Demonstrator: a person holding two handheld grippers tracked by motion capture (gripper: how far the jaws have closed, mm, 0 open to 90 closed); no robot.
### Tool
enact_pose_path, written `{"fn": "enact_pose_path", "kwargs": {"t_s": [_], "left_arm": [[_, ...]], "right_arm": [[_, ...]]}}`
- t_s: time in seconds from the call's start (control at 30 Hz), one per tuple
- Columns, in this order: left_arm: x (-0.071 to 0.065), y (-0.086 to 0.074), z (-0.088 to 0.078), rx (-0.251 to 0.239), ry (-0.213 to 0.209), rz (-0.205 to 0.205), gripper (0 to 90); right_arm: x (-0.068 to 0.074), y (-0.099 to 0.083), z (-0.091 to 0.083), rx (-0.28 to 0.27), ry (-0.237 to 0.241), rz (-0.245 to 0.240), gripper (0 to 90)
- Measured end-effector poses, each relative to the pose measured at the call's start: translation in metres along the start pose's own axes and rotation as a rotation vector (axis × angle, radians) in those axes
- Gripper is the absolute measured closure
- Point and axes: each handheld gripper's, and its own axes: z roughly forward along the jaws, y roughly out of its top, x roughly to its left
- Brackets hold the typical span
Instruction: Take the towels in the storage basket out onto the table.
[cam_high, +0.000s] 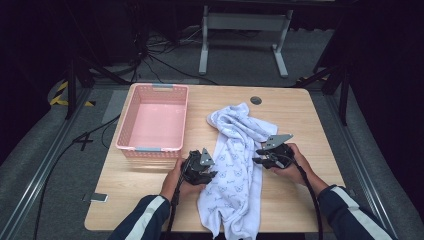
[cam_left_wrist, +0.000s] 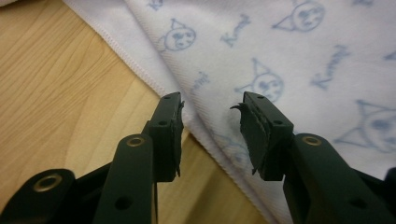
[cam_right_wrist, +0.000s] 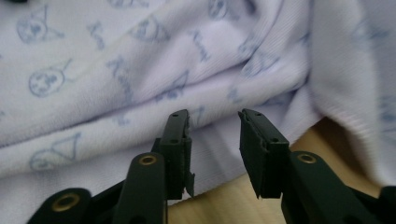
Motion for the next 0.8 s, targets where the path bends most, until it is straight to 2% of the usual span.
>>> {"fn": "enact_pose_path", "kwargs": {"t_s": [0.03, 0.07, 0.1, 0.17, 0.2, 0.27, 0.37, 0.43, 0.5, 0.6, 0.63, 0.67, 0.73, 0.77, 0.8], "left_arm": [[0.0, 0.001, 0.001, 0.002, -0.004, 0.013, 65.7], [0.0, 0.001, 0.001, 0.005, -0.009, 0.02, 66.7], [0.0, 0.002, 0.002, 0.003, -0.021, 0.033, 70.4], [0.0, 0.002, 0.001, 0.012, -0.049, 0.034, 79.5], [0.0, 0.002, 0.0, 0.025, -0.059, 0.038, 82.0], [-0.003, 0.003, -0.003, 0.056, -0.08, 0.054, 83.7], [-0.01, -0.003, -0.009, 0.064, -0.114, 0.056, 84.2], [-0.019, -0.008, -0.016, 0.082, -0.137, 0.076, 84.2], [-0.026, -0.012, -0.022, 0.103, -0.151, 0.078, 84.2], [-0.032, -0.017, -0.028, 0.118, -0.153, 0.087, 83.9], [-0.034, -0.021, -0.034, 0.108, -0.151, 0.089, 83.8], [-0.033, -0.022, -0.036, 0.1, -0.151, 0.068, 83.1], [-0.032, -0.022, -0.037, 0.084, -0.145, 0.063, 78.3], [-0.03, -0.021, -0.037, 0.065, -0.119, 0.044, 78.3], [-0.028, -0.018, -0.036, 0.05, -0.109, 0.034, 72.9]], "right_arm": [[0.0, -0.003, 0.004, 0.009, 0.02, 0.005, 65.3], [-0.001, -0.005, 0.004, -0.011, 0.028, 0.017, 65.7], [-0.001, -0.006, 0.004, -0.009, 0.03, 0.028, 65.8], [-0.002, -0.008, 0.0, 0.001, 0.026, 0.024, 67.3], [-0.002, -0.01, -0.001, 0.005, 0.033, 0.04, 67.8], [-0.003, -0.015, -0.006, 0.012, 0.047, 0.06, 68.8], [-0.003, -0.024, -0.015, 0.034, 0.044, 0.085, 69.7], [-0.002, -0.032, -0.024, 0.048, 0.035, 0.093, 69.7], [0.0, -0.04, -0.033, 0.064, 0.032, 0.087, 69.6], [0.003, -0.049, -0.043, 0.082, 0.018, 0.098, 69.6], [0.004, -0.057, -0.052, 0.101, 0.018, 0.114, 69.5], [0.004, -0.06, -0.056, 0.116, 0.006, 0.119, 69.4], [0.003, -0.063, -0.059, 0.126, -0.007, 0.115, 69.4], [0.003, -0.066, -0.062, 0.133, -0.012, 0.122, 69.1], [0.0, -0.068, -0.065, 0.142, -0.022, 0.128, 66.5]]}}
